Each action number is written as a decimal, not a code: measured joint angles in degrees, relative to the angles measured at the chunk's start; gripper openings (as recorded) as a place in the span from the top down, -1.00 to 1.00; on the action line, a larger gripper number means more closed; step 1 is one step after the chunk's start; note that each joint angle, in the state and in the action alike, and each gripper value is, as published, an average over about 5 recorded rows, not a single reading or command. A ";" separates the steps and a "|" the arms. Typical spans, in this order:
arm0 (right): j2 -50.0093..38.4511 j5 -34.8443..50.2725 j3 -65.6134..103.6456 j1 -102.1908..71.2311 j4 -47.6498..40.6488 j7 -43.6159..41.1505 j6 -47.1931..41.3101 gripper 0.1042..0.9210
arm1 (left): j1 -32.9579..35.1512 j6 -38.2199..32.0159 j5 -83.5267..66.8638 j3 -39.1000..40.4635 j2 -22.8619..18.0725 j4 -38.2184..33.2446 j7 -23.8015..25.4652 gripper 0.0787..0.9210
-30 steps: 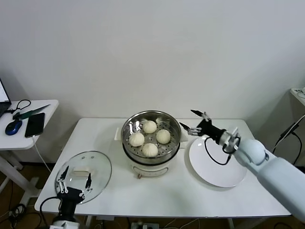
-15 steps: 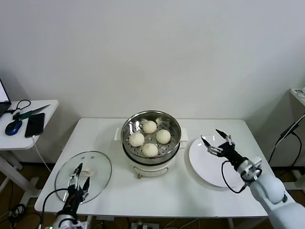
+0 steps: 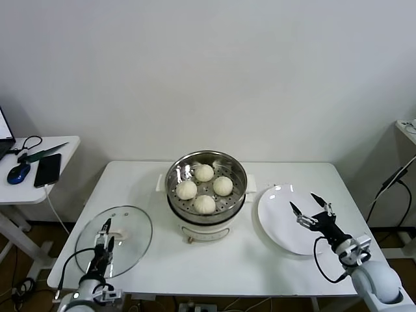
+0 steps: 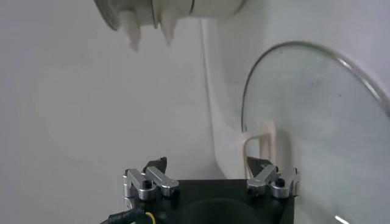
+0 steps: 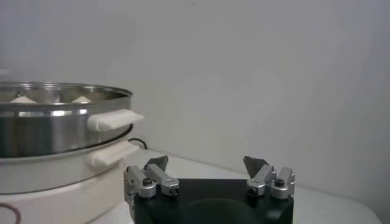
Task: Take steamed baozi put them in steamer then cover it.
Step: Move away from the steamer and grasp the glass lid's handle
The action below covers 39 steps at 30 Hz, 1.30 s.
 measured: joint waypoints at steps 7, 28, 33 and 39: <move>0.86 -1.06 1.24 -0.63 -0.22 -0.35 0.20 -0.76 | -4.46 0.67 1.29 -0.33 0.51 5.94 -1.19 -0.77; 3.08 -4.72 0.35 0.26 -2.53 -2.49 1.52 -0.76 | -9.83 0.60 -4.67 0.31 1.26 12.79 -4.52 -0.58; 3.53 -5.63 0.03 0.33 -3.19 -3.05 1.85 -0.76 | -9.98 0.17 -6.05 0.42 1.31 13.36 -4.55 -0.27; 4.09 -6.65 -0.34 0.60 -3.94 -3.58 2.25 -0.76 | -10.34 -0.25 -7.00 0.97 1.47 13.48 -4.02 0.14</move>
